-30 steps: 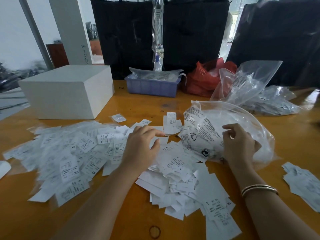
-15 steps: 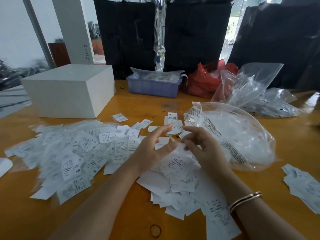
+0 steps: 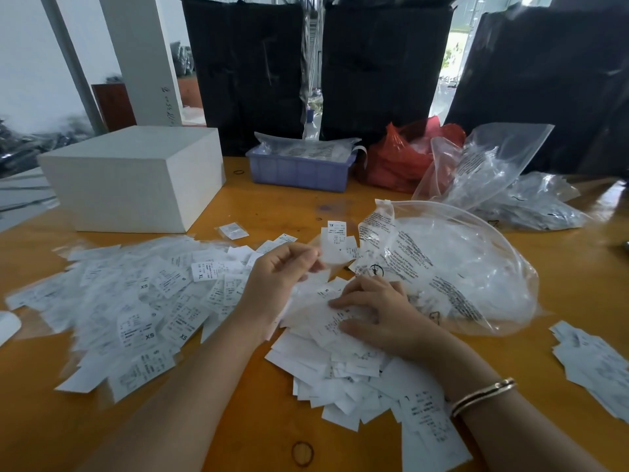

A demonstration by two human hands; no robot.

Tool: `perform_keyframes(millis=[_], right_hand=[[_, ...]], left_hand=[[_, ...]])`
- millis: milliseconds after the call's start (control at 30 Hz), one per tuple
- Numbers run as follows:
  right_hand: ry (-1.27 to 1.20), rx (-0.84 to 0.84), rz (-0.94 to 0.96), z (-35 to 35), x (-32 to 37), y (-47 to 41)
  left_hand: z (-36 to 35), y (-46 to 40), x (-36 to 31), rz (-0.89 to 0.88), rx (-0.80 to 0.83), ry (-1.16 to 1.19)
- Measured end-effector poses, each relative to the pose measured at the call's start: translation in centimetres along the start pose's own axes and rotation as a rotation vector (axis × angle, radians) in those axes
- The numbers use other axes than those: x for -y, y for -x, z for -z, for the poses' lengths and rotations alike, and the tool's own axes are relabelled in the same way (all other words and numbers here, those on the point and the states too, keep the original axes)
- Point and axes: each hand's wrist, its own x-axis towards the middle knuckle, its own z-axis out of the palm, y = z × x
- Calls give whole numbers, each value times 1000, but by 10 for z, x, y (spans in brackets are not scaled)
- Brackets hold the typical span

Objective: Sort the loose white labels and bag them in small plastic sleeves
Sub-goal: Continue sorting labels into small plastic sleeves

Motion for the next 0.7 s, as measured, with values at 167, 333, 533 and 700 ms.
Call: perform_keyframes(millis=[167,333,533,700], right_hand=[[-53,-4,-9,0,5,-1],[-461,-120,-120,4,8,2],[-964,-393,-98,3,12,1],[-1056,-497,-141,5,10,0]], left_hand=[[-1,1,-1,21,-2,13],[-3,1,-2,26,7,-3],[-2,2,-2,24,37,10],[-2,1,0,32,39,80]])
